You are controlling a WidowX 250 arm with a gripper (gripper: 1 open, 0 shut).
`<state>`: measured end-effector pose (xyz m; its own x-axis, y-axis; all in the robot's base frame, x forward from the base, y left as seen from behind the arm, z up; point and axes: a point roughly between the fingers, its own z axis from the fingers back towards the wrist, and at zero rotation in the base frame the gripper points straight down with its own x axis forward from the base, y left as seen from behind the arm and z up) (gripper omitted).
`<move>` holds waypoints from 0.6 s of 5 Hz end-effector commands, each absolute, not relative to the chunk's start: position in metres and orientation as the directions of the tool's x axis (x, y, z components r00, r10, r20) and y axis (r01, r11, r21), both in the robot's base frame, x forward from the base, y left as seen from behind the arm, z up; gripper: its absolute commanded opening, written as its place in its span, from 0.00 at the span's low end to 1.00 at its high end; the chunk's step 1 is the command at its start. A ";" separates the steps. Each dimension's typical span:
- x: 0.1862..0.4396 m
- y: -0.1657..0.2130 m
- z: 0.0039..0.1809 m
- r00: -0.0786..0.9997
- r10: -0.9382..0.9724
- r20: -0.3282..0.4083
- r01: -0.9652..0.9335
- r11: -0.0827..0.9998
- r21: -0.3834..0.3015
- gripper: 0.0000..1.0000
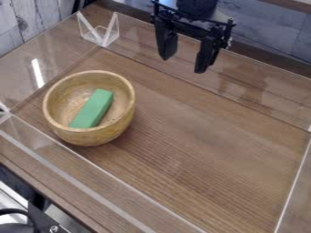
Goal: Move green object from inside the wooden bowl to the table next to it
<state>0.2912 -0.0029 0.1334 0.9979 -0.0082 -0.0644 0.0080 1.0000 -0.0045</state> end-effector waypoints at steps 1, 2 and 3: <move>0.283 0.003 0.126 0.997 0.024 -0.073 -0.024 1.000 -0.008 1.00; 0.267 0.032 0.122 0.998 0.016 -0.059 -0.017 1.000 -0.010 1.00; 0.248 0.073 0.112 1.000 -0.020 -0.019 0.020 1.000 -0.006 1.00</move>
<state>0.2443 0.0729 0.0995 0.9976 -0.0114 -0.0688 0.0100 0.9997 -0.0213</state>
